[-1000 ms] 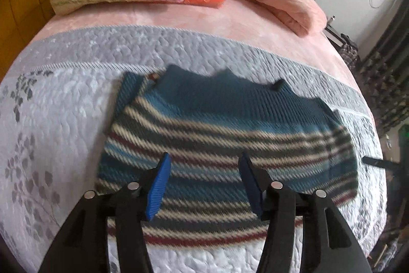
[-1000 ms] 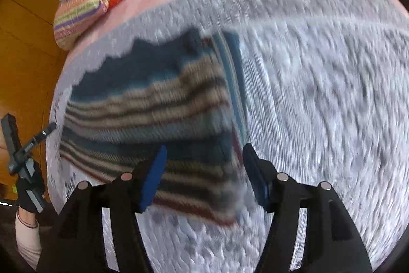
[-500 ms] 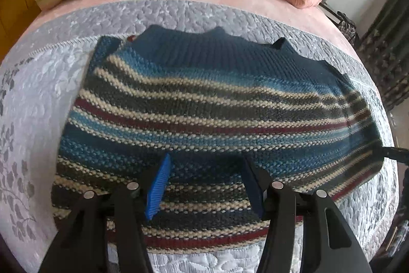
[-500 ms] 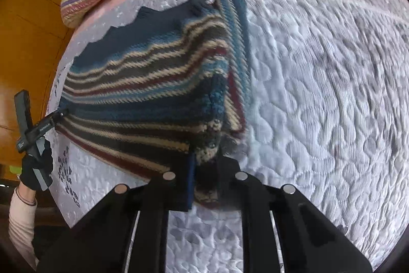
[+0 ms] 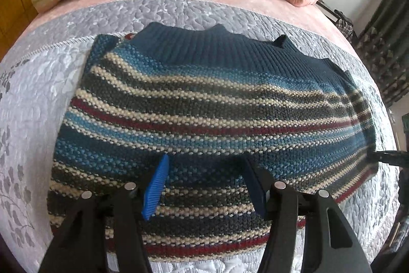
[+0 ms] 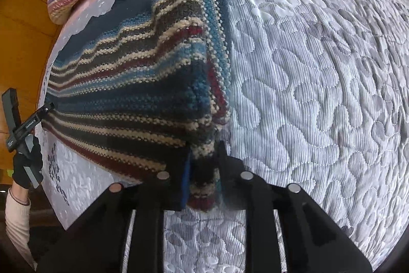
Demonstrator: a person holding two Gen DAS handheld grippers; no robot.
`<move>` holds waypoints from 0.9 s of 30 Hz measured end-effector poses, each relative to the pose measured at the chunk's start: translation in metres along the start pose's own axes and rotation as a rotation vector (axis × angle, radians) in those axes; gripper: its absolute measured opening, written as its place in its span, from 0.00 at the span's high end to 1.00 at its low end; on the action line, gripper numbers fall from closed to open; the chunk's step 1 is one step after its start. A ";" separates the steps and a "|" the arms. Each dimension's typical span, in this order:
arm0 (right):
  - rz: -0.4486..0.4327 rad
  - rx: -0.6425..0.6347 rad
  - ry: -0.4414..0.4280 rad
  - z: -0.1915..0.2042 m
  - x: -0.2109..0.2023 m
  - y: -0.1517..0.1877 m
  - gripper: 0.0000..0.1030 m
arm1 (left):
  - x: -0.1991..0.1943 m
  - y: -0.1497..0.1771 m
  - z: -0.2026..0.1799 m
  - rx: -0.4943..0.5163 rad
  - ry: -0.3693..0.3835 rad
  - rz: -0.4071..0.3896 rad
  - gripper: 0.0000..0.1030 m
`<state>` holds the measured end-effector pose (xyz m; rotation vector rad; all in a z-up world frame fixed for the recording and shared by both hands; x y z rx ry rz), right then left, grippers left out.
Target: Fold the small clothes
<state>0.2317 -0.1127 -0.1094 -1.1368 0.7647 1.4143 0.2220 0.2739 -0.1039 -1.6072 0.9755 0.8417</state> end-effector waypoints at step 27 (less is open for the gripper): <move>-0.101 0.111 -0.170 -0.026 0.004 -0.039 0.39 | 0.009 -0.024 -0.048 -0.085 0.058 -0.014 0.43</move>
Point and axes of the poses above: each gripper's, at about its wrist camera, not at the fingertips, and x roughly the way its jaws point, z to its left, y to its underside, the point moved 4 cm from there along x, roughly the way its jaws point, and after that the axes turned 7 degrees about -x, right-handed, at the moved point
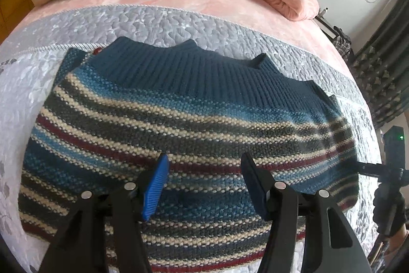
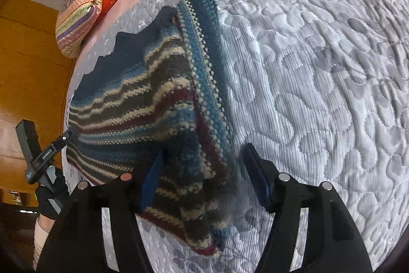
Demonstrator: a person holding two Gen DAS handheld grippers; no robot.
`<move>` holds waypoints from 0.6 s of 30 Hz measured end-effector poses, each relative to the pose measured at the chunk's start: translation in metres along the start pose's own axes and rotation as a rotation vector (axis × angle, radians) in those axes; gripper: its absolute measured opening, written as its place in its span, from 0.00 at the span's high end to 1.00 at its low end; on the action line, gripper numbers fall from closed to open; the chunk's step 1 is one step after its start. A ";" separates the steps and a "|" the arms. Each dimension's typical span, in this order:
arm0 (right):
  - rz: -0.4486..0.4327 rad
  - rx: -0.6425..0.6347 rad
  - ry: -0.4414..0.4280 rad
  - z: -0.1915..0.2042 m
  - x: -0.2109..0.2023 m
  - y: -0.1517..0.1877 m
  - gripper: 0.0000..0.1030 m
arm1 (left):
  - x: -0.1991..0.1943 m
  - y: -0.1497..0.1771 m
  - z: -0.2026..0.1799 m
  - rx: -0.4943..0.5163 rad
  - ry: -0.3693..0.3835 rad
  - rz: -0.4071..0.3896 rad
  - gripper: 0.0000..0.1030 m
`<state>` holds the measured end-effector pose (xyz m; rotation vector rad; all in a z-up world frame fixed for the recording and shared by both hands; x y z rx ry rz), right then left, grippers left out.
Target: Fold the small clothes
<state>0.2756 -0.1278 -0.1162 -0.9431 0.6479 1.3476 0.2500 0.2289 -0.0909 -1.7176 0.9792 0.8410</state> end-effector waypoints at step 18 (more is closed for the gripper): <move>-0.033 0.008 -0.066 0.003 0.005 -0.009 0.72 | 0.010 0.006 -0.003 0.100 -0.041 0.004 0.39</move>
Point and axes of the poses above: each gripper's, at about its wrist camera, not at the fingertips, and x roughly the way its jaws point, z to its left, y to its underside, the point moved 4 cm from there along x, roughly the way its jaws point, and after that the axes turned 7 degrees about -x, right-handed, at the moved point
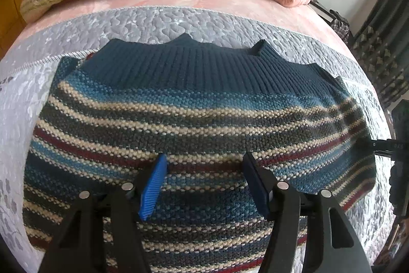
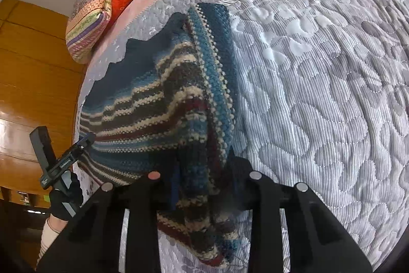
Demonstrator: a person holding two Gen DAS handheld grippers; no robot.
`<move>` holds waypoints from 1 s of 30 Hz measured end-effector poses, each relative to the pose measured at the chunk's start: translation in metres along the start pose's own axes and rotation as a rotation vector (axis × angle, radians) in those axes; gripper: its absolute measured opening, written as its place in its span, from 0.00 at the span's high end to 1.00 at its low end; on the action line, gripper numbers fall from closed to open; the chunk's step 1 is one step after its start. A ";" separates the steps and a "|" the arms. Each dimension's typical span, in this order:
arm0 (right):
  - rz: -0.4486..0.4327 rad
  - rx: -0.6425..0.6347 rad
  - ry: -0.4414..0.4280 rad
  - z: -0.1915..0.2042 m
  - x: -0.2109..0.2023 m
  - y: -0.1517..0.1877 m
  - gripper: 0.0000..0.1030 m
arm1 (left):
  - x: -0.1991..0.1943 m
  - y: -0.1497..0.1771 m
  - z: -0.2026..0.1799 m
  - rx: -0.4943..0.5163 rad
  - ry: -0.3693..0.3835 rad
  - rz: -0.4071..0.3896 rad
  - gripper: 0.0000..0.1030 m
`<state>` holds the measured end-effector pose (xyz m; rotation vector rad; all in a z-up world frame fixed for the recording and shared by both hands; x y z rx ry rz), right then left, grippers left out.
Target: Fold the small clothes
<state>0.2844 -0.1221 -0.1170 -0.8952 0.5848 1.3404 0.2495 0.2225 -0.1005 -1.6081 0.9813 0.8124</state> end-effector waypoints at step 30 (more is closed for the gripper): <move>0.038 -0.329 0.062 0.175 -0.007 -0.021 0.81 | -0.026 -0.022 0.022 -0.113 0.108 -0.027 0.38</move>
Point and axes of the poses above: each gripper's, at about its wrist camera, not at the fingertips, and x roughly the way its jaws point, z to its left, y to its underside, the point moved 4 cm from there along x, roughly the way its jaws point, and after that the axes turned 7 degrees about -x, right-handed, at the moved point
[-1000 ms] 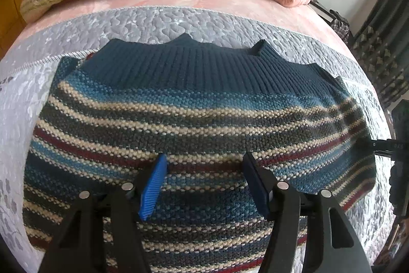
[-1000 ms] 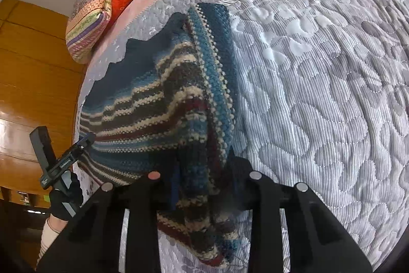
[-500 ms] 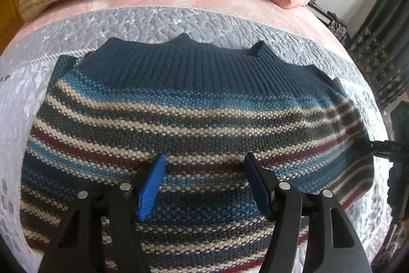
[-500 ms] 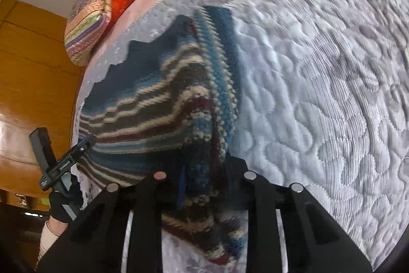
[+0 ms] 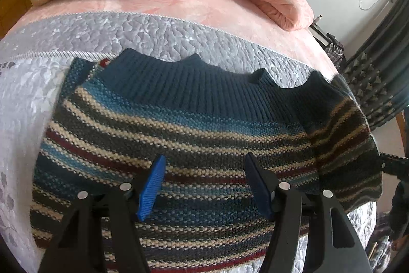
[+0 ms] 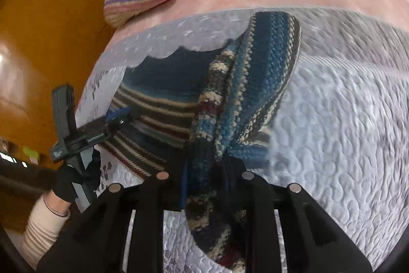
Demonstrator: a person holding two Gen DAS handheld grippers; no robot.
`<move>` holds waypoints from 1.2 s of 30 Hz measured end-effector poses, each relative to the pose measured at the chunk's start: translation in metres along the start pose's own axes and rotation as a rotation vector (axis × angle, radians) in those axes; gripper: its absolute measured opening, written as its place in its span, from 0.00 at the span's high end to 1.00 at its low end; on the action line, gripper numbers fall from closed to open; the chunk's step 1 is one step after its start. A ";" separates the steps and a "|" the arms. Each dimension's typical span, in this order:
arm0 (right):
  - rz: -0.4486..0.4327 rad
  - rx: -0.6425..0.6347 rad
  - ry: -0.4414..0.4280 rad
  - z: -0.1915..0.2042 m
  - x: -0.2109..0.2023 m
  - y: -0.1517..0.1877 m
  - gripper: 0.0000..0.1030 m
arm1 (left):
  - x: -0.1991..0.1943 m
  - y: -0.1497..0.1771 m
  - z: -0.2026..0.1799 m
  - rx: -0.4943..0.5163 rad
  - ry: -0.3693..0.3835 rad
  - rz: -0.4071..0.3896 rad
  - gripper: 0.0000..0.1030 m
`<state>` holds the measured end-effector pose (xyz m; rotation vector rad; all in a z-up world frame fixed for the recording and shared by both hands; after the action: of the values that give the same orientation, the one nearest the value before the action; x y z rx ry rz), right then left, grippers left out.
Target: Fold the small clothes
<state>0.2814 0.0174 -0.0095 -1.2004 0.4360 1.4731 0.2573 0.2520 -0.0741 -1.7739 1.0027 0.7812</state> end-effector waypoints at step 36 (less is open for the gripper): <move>0.105 0.020 -0.039 0.035 0.037 -0.010 0.49 | 0.016 0.007 -0.027 -0.052 0.237 0.089 0.37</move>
<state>0.2803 0.0675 -0.0231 -1.1464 0.4926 1.5757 0.2607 0.2208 -0.0805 -1.9089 1.2341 0.6668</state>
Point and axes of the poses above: each gripper's, at about its wrist camera, not at the fingertips, and x roughly the way its jaws point, z to its left, y to its underside, the point moved 4 cm from there along x, roughly the way its jaws point, and after that the axes turned 7 degrees about -x, right-handed, at the moved point
